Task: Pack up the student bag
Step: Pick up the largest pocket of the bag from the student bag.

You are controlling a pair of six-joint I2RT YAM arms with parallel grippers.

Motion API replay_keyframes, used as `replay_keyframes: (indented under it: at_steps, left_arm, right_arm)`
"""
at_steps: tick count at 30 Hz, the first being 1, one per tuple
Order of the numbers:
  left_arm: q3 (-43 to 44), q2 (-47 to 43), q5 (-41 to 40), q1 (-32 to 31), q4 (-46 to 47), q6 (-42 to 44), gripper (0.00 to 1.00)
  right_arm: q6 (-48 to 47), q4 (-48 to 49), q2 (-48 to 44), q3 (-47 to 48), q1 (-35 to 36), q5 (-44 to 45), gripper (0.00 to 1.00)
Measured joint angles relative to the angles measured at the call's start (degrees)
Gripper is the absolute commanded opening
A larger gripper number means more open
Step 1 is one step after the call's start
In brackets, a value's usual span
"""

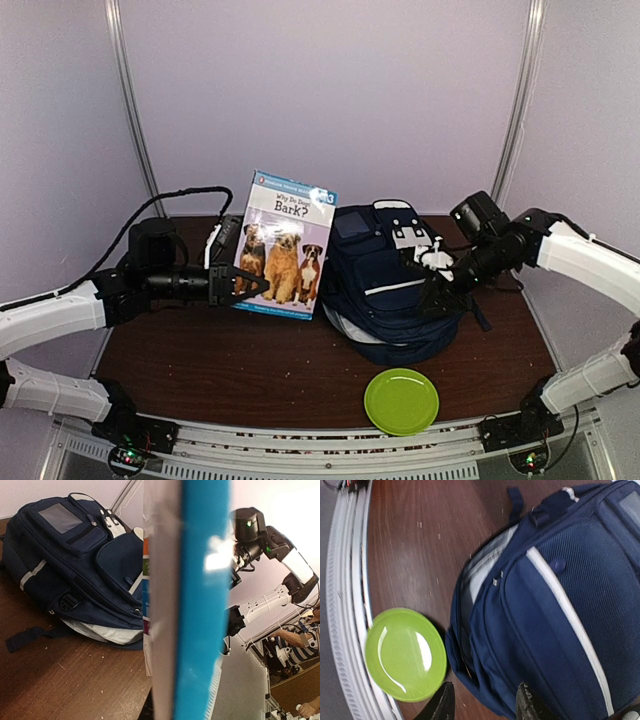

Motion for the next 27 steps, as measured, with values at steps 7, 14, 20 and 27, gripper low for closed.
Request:
replay_keyframes:
  at_steps: [7,14,20,27]
  left_arm:
    - [-1.73,0.26,-1.05,0.0,-0.31,-2.75,0.0]
    - [-2.21,1.68,-1.07,0.0,1.68,-4.98,0.0]
    - [-3.48,1.64,-1.33,0.0,3.15,-6.14,0.0]
    - [-5.11,1.6,-1.6,0.0,3.52,-7.08,0.0]
  right_arm:
    - [-13.94,-0.94,-9.38,-12.48,0.11,14.51,0.42]
    - [-20.06,1.79,-7.93,-15.26,0.11,20.72,0.48]
    - [-23.76,4.61,-6.62,-17.25,0.37,23.3,0.54]
    - [-25.81,8.33,-3.41,-20.06,2.19,26.58,0.61]
